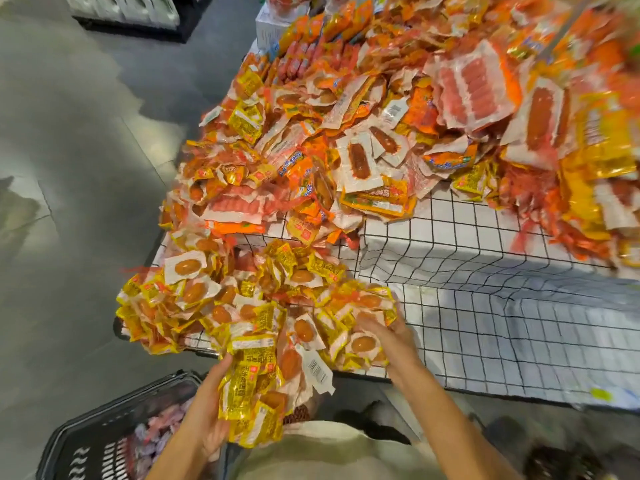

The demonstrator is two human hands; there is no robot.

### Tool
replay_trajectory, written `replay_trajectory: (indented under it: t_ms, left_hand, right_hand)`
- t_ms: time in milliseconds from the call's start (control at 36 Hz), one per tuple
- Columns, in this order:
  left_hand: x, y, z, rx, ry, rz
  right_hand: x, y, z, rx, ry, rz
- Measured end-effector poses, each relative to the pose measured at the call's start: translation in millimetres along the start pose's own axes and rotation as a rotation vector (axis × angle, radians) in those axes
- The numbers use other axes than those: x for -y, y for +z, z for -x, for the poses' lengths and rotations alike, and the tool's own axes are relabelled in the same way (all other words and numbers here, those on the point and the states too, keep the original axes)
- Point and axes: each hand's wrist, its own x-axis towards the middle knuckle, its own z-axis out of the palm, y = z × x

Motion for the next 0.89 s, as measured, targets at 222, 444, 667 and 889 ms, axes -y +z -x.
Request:
replay_trajectory:
  t_ms: [222, 444, 667, 889]
  left_hand:
    - [8.2, 33.7, -16.5, -0.014, -0.08, -0.093]
    - [16.3, 56.8, -21.8, 0.0, -0.044, -0.142]
    - [4.7, 62.6, -22.8, -0.028, -0.036, -0.193]
    - [4.6, 89.4, -8.7, 0.055, 0.002, -0.27]
  right_hand:
    - [-1.8, -76.6, 19.4, -0.026, -0.029, -0.179]
    - [4.1, -73.7, 19.9, -0.101, 0.003, -0.261]
    - [5.3, -81.8, 35.2, -0.075, -0.097, -0.374]
    - [13.7, -119.0, 61.8, -0.094, -0.194, -0.335]
